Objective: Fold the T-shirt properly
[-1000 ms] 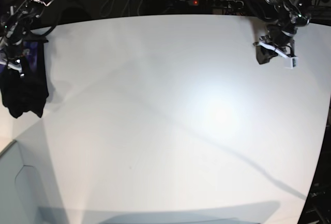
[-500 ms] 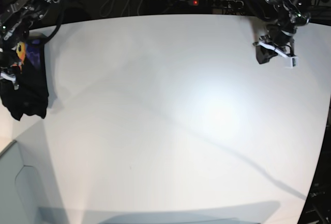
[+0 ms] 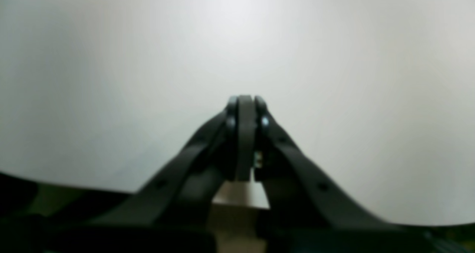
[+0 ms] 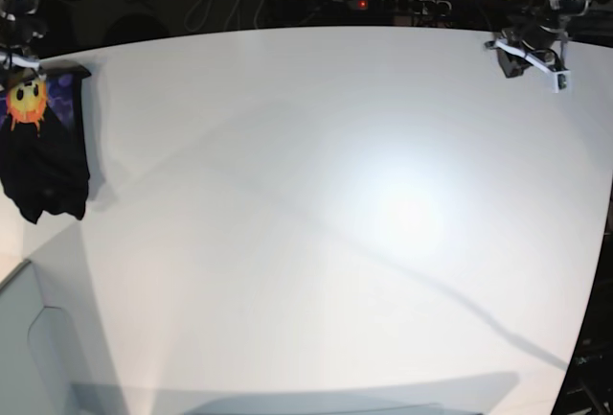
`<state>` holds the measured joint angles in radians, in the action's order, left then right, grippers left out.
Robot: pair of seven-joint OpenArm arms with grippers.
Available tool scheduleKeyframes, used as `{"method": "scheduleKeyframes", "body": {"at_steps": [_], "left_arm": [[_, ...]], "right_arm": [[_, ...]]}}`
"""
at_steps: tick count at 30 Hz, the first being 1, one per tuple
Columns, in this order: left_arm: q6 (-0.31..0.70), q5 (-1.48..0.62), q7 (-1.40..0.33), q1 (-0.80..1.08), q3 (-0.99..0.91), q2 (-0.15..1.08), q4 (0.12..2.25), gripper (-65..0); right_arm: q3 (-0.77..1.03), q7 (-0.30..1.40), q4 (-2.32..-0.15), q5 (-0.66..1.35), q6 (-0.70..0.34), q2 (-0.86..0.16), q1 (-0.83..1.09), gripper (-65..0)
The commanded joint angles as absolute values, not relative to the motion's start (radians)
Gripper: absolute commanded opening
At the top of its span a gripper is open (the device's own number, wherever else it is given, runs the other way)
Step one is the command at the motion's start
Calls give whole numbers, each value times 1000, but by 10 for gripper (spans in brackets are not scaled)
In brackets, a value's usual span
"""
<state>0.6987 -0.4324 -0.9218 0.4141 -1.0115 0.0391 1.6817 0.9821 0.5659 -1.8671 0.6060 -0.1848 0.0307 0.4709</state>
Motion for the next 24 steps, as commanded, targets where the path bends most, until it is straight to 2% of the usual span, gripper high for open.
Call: {"method": "scheduleKeyframes", "body": {"at_steps": [1,5,9,12,17,24], "left_arm": [[698,-446,-886,441,-1036,25,1721,-650],[698,-444,-780,532,-1058,-44,1802,-650],[698,-443,-756,588,-1058,-87,1851,-650],[698,-443,-759,618,-1046,-110,1845,-650],[698,-443,-750,693,-901,-124,1774,-650],[698,-441,-739,714,-777,-130,1580,-650]], "right_arm": [[1004,532,-1877,616,-194,25,501,-650],[1056,539,-1825,616,-303,56,572,-650],[1079,541,-1738,613,-394,56,616,-650],[1070,542,-1639,611,-404,21,641,-650],[1004,542,-1342,611,-404,-59,644,-650],[978,532,-1064,611,-404,-116,627,-650]]}}
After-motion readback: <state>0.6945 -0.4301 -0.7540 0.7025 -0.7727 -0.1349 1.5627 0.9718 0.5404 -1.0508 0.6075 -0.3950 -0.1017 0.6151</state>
